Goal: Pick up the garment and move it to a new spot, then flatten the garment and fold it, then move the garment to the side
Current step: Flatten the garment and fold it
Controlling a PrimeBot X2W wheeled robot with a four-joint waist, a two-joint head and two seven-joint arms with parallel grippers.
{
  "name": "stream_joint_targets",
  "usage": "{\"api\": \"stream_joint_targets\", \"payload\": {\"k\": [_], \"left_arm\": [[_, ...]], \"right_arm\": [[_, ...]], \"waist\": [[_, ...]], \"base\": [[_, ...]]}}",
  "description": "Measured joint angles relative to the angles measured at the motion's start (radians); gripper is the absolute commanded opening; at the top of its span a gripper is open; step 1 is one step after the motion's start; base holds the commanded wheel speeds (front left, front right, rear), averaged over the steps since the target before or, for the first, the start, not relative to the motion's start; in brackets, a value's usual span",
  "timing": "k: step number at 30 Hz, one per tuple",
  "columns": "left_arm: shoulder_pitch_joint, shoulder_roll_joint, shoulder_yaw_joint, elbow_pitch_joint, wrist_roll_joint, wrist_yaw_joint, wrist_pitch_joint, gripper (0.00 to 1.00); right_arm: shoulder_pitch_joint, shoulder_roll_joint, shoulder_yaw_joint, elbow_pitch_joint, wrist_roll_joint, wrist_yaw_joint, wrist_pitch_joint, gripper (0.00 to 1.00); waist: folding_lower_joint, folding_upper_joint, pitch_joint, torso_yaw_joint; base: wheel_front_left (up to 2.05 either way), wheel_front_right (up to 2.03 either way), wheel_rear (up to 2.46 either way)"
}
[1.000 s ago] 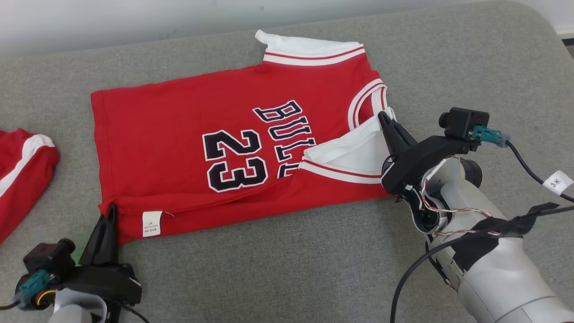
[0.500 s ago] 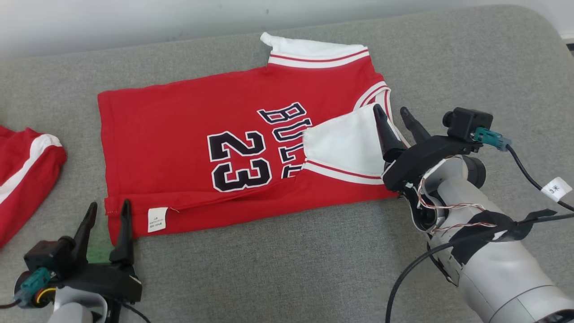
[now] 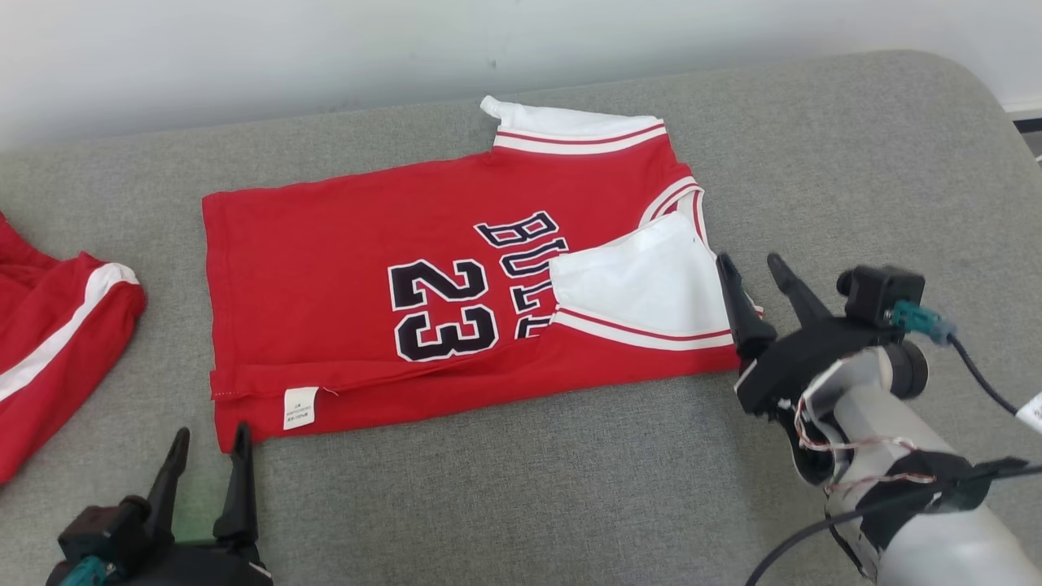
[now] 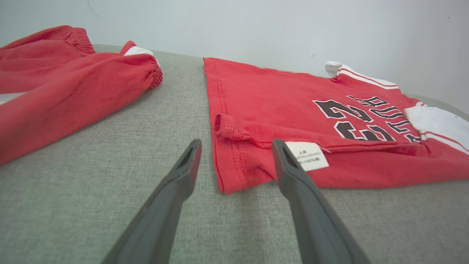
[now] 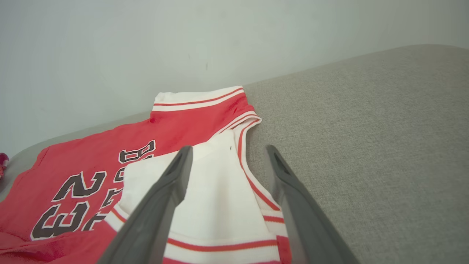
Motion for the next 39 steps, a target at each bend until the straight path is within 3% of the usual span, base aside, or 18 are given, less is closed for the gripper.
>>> {"api": "stream_joint_targets", "payload": {"k": [10,29,30,31,32,39], "left_arm": [[0.029,-0.018,0.011,0.013,0.007,0.0,0.0,1.0],[-0.051,0.014,0.013,0.115,0.007,-0.001,0.0,1.0],[-0.056,0.015,0.008,0.13,0.0,-0.001,-0.001,0.85],[-0.059,0.016,0.003,0.137,-0.002,-0.001,-0.003,0.3],[-0.07,0.021,-0.007,0.153,-0.009,-0.001,-0.004,0.0],[-0.083,0.025,-0.025,0.172,-0.018,-0.001,-0.003,0.0]], "right_arm": [[0.111,-0.021,-0.021,-0.031,-0.061,0.0,0.0,1.0],[0.092,0.012,-0.003,0.035,-0.114,0.0,0.014,1.0],[0.088,0.016,0.001,0.038,-0.114,0.0,0.019,0.66],[0.085,0.02,0.005,0.039,-0.114,0.0,0.023,0.46],[0.082,0.022,0.009,0.04,-0.112,0.0,0.026,0.0],[0.079,0.015,0.01,0.037,-0.102,0.001,0.021,0.0]], "waist": [[0.0,0.0,0.004,-0.005],[0.0001,0.0,0.058,-0.03],[0.0001,0.0,0.06,-0.029],[0.0001,0.0,0.062,-0.029],[0.0001,0.0,0.064,-0.027],[0.0002,0.0,0.053,-0.019]], "base": [[0.0,0.0,0.0],[0.0,0.0,0.0],[0.0,0.0,0.0],[0.0,0.0,0.0],[0.0,0.0,0.0],[0.0,0.0,0.0]]}}
